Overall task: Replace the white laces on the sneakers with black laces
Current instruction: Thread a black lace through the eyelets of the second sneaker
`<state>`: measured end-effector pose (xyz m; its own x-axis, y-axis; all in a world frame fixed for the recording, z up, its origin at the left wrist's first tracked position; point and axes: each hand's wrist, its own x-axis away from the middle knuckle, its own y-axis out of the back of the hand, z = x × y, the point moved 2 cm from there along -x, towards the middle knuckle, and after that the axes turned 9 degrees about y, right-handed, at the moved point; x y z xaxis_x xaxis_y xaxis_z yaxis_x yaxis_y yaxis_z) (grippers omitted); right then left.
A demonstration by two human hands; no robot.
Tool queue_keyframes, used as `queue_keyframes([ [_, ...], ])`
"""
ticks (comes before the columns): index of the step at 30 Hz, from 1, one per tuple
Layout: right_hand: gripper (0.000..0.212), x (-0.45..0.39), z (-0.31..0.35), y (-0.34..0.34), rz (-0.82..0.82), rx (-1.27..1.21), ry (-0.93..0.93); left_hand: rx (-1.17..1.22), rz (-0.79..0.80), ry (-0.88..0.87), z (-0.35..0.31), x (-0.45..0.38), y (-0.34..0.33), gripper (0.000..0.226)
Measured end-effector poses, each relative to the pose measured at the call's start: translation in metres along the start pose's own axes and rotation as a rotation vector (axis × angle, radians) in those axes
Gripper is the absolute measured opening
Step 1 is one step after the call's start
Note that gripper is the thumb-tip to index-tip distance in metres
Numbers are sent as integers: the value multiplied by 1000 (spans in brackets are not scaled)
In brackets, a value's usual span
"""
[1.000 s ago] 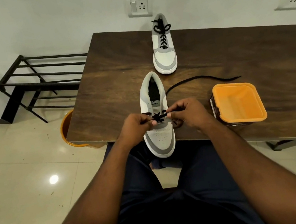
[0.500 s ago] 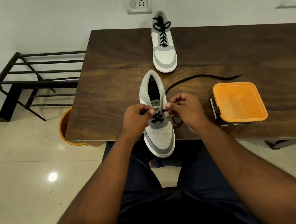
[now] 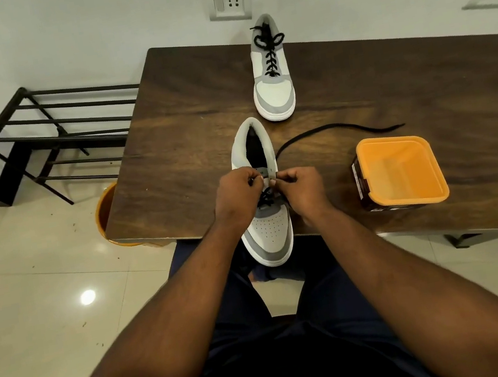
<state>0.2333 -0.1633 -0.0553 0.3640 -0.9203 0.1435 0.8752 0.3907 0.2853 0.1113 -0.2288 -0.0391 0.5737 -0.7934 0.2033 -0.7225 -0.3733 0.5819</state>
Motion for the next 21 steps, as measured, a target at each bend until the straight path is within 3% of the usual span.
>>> queue_keyframes([
  [16,14,15,-11,-1,94,-109,-6,-263,186,-28,-4,1,0,19],
  [21,20,16,-8,8,156,-137,-34,-294,146,-44,-3,5,-6,22],
])
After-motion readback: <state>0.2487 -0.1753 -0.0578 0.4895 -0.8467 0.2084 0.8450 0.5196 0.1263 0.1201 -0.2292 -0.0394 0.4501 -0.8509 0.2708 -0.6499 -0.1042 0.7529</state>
